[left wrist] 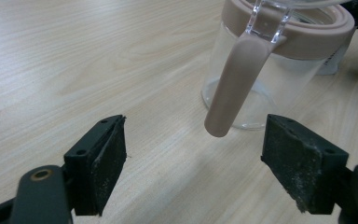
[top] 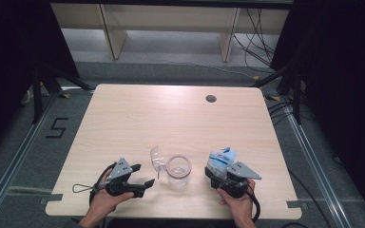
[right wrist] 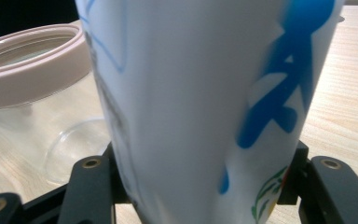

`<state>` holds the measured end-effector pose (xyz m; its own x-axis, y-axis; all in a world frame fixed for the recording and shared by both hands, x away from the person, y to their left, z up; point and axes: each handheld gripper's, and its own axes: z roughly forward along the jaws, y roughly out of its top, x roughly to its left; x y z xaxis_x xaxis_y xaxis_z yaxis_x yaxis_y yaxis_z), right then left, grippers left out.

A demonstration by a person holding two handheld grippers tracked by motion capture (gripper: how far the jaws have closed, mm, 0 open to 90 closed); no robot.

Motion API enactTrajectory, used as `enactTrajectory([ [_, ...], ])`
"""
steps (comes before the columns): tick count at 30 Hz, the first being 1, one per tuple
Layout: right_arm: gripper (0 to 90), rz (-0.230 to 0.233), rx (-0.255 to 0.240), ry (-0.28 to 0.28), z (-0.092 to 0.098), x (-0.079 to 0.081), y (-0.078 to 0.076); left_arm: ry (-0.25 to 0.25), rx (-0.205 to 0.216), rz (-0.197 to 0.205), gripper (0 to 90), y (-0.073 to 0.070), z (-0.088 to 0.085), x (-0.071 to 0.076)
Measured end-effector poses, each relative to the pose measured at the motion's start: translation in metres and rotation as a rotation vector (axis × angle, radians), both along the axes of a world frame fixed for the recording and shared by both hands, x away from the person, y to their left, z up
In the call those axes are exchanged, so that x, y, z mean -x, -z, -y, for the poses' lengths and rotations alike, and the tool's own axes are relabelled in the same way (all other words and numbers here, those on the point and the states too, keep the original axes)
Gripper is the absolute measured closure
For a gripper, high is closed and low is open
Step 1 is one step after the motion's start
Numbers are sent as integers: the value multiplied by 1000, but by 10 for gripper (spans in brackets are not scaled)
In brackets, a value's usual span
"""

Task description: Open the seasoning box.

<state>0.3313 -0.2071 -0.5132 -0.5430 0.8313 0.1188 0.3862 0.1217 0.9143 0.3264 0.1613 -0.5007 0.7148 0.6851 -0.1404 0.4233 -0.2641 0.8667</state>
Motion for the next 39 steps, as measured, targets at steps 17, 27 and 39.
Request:
enactTrajectory([
  [17, 455, -41, 17, -12, -1, 1, -5, 8, -6, -3, 213, 0, 1, 0],
  [27, 467, -20, 47, -45, -5, 2, -7, 7, -7, -4, 213, 0, 2, 0],
  [39, 468, -9, 70, -24, 0, -2, -13, 10, 2, -5, 212, 0, 3, -1],
])
